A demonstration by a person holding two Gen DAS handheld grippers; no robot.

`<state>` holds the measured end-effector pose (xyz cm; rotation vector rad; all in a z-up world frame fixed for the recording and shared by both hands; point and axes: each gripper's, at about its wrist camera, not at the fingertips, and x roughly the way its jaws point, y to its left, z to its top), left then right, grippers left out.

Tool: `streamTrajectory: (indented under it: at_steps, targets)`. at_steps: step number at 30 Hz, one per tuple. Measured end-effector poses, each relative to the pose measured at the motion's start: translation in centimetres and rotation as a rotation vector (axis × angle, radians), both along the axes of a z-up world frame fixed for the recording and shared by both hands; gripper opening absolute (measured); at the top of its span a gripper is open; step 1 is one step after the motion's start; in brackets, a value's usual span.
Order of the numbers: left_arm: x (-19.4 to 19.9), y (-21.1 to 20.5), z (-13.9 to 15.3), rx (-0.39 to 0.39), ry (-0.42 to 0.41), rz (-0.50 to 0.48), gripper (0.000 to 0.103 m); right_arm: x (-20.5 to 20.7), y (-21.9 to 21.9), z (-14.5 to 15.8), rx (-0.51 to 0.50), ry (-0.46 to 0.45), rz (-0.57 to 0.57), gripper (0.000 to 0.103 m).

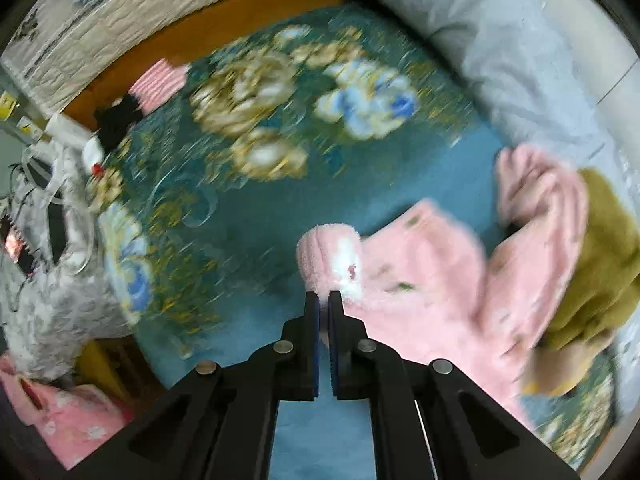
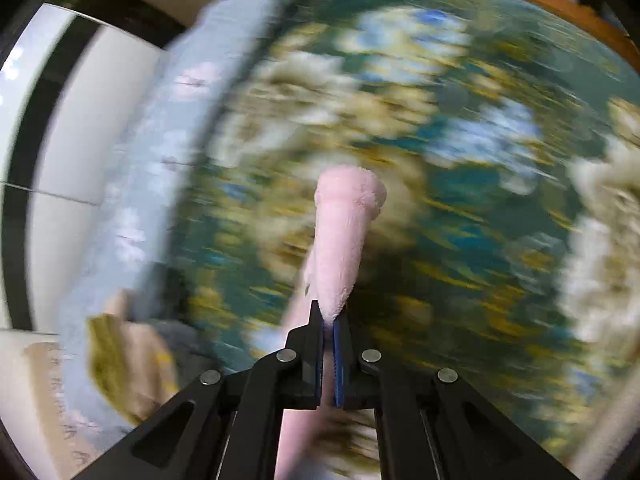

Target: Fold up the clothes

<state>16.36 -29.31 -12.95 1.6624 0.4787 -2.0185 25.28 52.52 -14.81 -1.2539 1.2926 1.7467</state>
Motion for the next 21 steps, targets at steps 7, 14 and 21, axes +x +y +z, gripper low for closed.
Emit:
streamTrajectory:
  at_steps: [7, 14, 21]
  targets:
    - [3.9, -0.8, -5.6, -0.036, -0.156, -0.001, 0.004, 5.8, -1.9, -5.1, -0.081, -0.189, -0.029, 0.004]
    - [4.2, -2.0, -4.8, -0.095, -0.127, -0.037, 0.004, 7.1, -0.4, -4.5, 0.007, -0.216, 0.004, 0.004]
    - [5.5, -3.0, -6.7, -0.119, -0.178, -0.037, 0.004, 7.7, -0.1, -6.1, -0.012, -0.28, 0.021, 0.004]
